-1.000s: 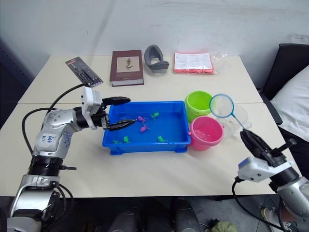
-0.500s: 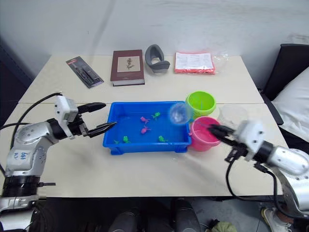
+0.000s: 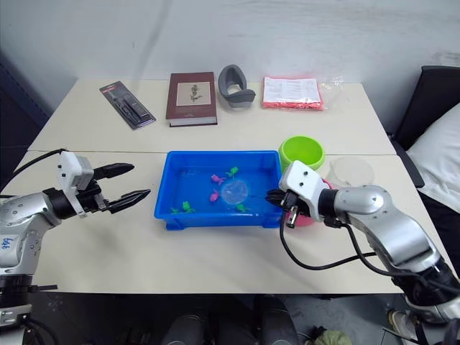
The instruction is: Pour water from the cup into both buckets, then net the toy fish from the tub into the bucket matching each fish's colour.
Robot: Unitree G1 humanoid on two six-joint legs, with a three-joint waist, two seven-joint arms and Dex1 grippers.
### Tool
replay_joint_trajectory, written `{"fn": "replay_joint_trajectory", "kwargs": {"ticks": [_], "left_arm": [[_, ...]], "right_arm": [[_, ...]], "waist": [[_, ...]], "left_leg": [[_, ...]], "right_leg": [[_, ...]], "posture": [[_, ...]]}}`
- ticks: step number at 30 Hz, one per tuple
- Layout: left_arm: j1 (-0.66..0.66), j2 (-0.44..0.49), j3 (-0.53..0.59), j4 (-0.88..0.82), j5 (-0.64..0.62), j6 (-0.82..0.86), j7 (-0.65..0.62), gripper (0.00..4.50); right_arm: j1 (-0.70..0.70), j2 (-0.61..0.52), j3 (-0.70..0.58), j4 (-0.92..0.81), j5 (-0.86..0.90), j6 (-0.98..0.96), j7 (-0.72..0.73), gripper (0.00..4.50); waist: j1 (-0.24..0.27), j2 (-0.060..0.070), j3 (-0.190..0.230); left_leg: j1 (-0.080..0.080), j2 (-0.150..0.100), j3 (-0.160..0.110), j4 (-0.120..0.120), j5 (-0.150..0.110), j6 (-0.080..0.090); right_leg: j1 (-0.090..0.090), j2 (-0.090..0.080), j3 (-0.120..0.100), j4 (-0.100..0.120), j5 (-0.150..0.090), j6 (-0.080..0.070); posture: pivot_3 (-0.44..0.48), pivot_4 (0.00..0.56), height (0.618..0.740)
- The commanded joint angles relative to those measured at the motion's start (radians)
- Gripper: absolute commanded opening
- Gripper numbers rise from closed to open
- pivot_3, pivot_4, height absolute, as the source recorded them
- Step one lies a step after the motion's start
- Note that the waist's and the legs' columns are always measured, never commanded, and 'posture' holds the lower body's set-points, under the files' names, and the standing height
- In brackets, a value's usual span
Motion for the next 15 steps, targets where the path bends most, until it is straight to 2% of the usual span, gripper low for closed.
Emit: {"fn": "replay_joint_trajectory", "kwargs": {"ticks": [1,10,15], "left_arm": [[-0.003,0.025,0.004,-0.012,-0.005,-0.012,-0.028,4.43],[-0.015,0.045,-0.028,-0.02,0.003,-0.015,-0.074,4.43],[-0.009,0.055,-0.027,-0.025,0.002,-0.014,-0.085,4.43]], "right_arm": [[-0.043,0.021,0.045,0.022,-0.072,-0.026,0.041,0.0],[-0.212,0.125,0.152,0.1,-0.178,0.05,0.122,0.0],[-0.253,0.185,0.184,0.135,-0.206,0.059,0.156,0.0]], "waist": [[0.0,0.0,0.0],[-0.007,0.0,0.0],[-0.013,0.0,0.0]], "left_leg": [[-0.001,0.0,0.0,0.0,0.0,0.0],[-0.003,0.0,-0.001,0.0,0.0,0.0],[-0.005,0.0,-0.002,0.0,0.0,0.0]], "right_leg": [[-0.001,0.0,0.0,0.0,0.0,0.0],[-0.002,0.0,-0.002,0.0,0.0,0.0],[-0.003,0.0,-0.003,0.0,0.0,0.0]], "posture": [[0.0,0.15,0.74],[0.0,0.15,0.74],[0.0,0.15,0.74]]}}
